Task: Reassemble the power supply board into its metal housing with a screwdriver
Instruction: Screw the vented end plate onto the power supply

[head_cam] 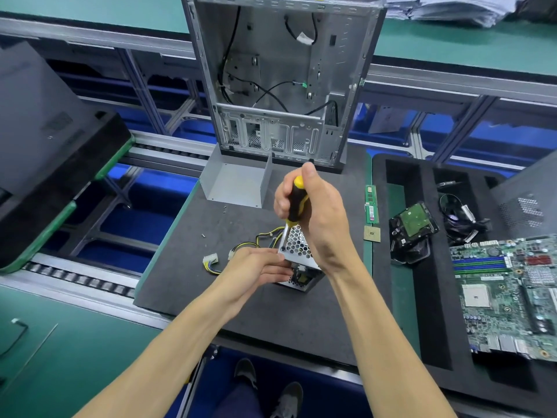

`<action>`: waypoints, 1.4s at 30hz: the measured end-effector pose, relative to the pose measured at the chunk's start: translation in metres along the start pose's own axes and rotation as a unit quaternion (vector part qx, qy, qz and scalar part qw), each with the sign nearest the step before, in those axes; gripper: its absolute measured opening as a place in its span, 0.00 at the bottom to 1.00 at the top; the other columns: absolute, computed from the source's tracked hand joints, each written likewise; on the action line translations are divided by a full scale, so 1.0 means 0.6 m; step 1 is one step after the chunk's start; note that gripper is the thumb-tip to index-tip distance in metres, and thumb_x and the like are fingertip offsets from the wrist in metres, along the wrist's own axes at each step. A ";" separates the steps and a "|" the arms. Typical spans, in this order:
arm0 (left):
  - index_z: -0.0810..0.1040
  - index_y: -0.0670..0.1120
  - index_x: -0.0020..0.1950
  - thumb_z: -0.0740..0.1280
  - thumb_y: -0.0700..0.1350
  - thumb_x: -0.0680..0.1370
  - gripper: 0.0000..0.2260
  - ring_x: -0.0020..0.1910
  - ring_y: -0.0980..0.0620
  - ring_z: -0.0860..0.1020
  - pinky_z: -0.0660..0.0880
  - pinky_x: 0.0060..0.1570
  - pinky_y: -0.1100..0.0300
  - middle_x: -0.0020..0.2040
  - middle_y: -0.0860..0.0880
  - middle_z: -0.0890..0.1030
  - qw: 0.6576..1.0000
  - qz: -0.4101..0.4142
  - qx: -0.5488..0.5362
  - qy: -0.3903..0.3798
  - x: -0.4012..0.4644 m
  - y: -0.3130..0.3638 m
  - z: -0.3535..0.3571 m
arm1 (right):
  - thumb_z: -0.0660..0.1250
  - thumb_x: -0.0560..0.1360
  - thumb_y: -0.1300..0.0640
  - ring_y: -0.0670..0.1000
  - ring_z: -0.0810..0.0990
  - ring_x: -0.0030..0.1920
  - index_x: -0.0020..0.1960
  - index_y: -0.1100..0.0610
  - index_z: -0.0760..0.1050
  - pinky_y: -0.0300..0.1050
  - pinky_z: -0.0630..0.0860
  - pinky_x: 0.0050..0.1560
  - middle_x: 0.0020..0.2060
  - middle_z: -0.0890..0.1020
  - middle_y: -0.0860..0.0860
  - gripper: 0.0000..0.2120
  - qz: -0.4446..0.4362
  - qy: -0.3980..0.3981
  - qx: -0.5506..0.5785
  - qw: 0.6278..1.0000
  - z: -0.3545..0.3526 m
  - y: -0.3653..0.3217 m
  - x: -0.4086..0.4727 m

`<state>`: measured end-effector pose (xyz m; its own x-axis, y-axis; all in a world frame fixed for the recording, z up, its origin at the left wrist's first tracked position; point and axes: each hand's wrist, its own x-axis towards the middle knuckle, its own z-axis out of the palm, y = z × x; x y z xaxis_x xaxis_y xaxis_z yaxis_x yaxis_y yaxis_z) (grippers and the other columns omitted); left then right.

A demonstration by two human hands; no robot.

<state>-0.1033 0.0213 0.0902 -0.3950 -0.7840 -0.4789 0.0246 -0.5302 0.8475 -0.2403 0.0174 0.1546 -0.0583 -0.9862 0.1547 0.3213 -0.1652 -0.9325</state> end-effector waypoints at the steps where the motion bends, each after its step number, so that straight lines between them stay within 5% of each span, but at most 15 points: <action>1: 0.83 0.36 0.47 0.65 0.33 0.80 0.07 0.47 0.41 0.85 0.82 0.53 0.52 0.47 0.38 0.86 1.000 0.000 0.001 0.001 0.000 0.000 0.000 | 0.55 0.83 0.43 0.49 0.67 0.28 0.36 0.51 0.74 0.43 0.63 0.34 0.26 0.71 0.47 0.22 0.008 -0.004 0.014 1.000 0.000 -0.002 0.001; 5: 0.84 0.37 0.44 0.64 0.32 0.80 0.09 0.46 0.42 0.85 0.83 0.51 0.53 0.45 0.38 0.86 1.000 0.001 -0.001 0.002 0.000 0.000 0.001 | 0.54 0.83 0.45 0.50 0.56 0.26 0.39 0.55 0.68 0.48 0.53 0.32 0.23 0.61 0.46 0.20 0.002 -0.026 0.055 0.998 -0.002 -0.007 -0.001; 9: 0.87 0.45 0.34 0.63 0.32 0.80 0.19 0.44 0.43 0.85 0.83 0.49 0.54 0.41 0.41 0.86 1.000 0.005 -0.001 0.002 -0.001 -0.001 0.005 | 0.65 0.76 0.45 0.51 0.63 0.27 0.43 0.55 0.64 0.42 0.62 0.31 0.25 0.68 0.47 0.15 -0.014 0.008 0.020 1.000 -0.001 -0.003 -0.007; 12: 0.87 0.41 0.37 0.64 0.32 0.79 0.16 0.45 0.41 0.85 0.83 0.49 0.53 0.43 0.39 0.86 1.000 0.008 -0.008 0.009 0.000 -0.003 0.003 | 0.64 0.79 0.44 0.48 0.74 0.29 0.41 0.55 0.74 0.38 0.70 0.32 0.28 0.77 0.47 0.16 -0.005 0.016 0.018 1.000 0.000 -0.003 -0.004; 17: 0.84 0.35 0.47 0.63 0.33 0.80 0.09 0.44 0.43 0.85 0.83 0.51 0.52 0.46 0.38 0.86 1.000 0.005 -0.008 0.009 0.001 -0.005 0.003 | 0.53 0.85 0.47 0.48 0.62 0.26 0.38 0.52 0.79 0.43 0.59 0.32 0.24 0.65 0.46 0.24 0.015 -0.022 0.041 0.999 -0.005 -0.008 0.010; 23: 0.82 0.33 0.50 0.63 0.33 0.80 0.08 0.45 0.44 0.84 0.83 0.51 0.52 0.45 0.38 0.85 1.000 -0.001 0.002 0.020 0.001 -0.005 0.004 | 0.56 0.83 0.45 0.48 0.56 0.25 0.46 0.57 0.66 0.44 0.52 0.29 0.24 0.62 0.45 0.16 0.033 -0.032 0.051 0.998 -0.003 -0.008 0.027; 26: 0.82 0.33 0.49 0.64 0.33 0.80 0.07 0.44 0.43 0.84 0.83 0.50 0.53 0.45 0.37 0.85 1.000 0.002 -0.001 0.029 0.001 -0.007 0.003 | 0.60 0.81 0.46 0.49 0.59 0.26 0.44 0.57 0.63 0.43 0.57 0.29 0.26 0.64 0.46 0.16 0.015 -0.022 0.028 0.999 0.003 -0.003 0.026; 30: 0.86 0.41 0.39 0.64 0.33 0.80 0.14 0.44 0.43 0.85 0.83 0.51 0.51 0.43 0.39 0.85 1.000 0.004 0.003 0.023 0.000 -0.006 0.002 | 0.51 0.84 0.47 0.47 0.62 0.30 0.50 0.57 0.79 0.43 0.58 0.34 0.30 0.66 0.47 0.21 0.019 -0.064 0.042 0.997 -0.002 -0.005 0.019; 33: 0.88 0.44 0.36 0.64 0.34 0.80 0.18 0.44 0.44 0.85 0.83 0.51 0.52 0.42 0.41 0.86 1.000 0.004 0.010 0.014 -0.001 -0.004 0.003 | 0.52 0.83 0.51 0.49 0.69 0.35 0.51 0.59 0.78 0.52 0.64 0.41 0.34 0.72 0.48 0.18 0.024 -0.067 0.005 0.997 -0.003 -0.009 0.012; 36: 0.86 0.39 0.43 0.64 0.34 0.79 0.11 0.47 0.41 0.85 0.83 0.51 0.52 0.46 0.39 0.86 1.000 0.002 0.002 0.016 -0.001 -0.003 0.001 | 0.61 0.82 0.56 0.54 0.81 0.42 0.52 0.60 0.71 0.65 0.73 0.47 0.42 0.82 0.54 0.07 -0.007 -0.061 -0.037 0.997 0.000 -0.010 -0.001; 39: 0.84 0.37 0.47 0.64 0.34 0.79 0.08 0.48 0.41 0.85 0.82 0.54 0.52 0.46 0.39 0.86 1.000 0.006 0.007 0.012 -0.001 -0.003 0.000 | 0.65 0.80 0.52 0.50 0.77 0.35 0.53 0.57 0.67 0.49 0.73 0.38 0.37 0.82 0.50 0.10 -0.022 -0.061 -0.071 0.995 0.004 -0.013 -0.005; 42: 0.86 0.40 0.43 0.64 0.34 0.79 0.12 0.46 0.43 0.85 0.83 0.52 0.53 0.45 0.40 0.86 1.000 0.005 0.002 0.006 -0.004 0.000 0.001 | 0.57 0.83 0.49 0.47 0.71 0.38 0.61 0.53 0.74 0.40 0.69 0.43 0.37 0.76 0.46 0.13 0.002 -0.055 -0.066 0.996 0.003 -0.011 -0.004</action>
<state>-0.1027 0.0233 0.0916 -0.3838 -0.7931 -0.4730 0.0240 -0.5206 0.8534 -0.2405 0.0207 0.1611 0.0491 -0.9827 0.1787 0.1941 -0.1661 -0.9668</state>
